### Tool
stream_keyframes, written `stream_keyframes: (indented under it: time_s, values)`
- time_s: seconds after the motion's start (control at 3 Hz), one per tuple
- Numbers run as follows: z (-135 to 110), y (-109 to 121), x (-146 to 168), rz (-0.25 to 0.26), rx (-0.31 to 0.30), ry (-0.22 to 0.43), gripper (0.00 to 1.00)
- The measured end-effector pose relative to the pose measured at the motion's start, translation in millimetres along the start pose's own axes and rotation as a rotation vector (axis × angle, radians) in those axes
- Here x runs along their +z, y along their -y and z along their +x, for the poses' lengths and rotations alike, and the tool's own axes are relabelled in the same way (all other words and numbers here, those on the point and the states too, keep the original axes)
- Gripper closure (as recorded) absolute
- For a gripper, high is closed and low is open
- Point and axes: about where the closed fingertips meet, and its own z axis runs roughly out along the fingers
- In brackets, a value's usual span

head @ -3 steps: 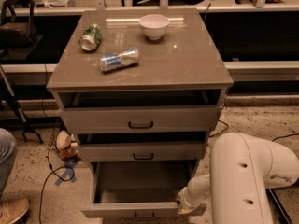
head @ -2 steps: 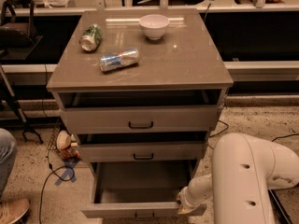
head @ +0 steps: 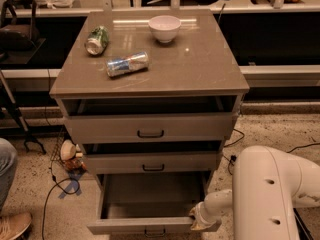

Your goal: Open bottom drawer

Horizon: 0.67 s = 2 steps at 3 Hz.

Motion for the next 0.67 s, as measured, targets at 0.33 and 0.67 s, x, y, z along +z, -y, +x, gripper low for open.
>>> stream_keyframes:
  time_s: [0.33, 0.67]
  values:
    - [10.0, -10.5, 3.3, -0.014, 0.022, 0.011, 1.0]
    - [9.5, -10.6, 3.4, -0.014, 0.023, 0.011, 1.0]
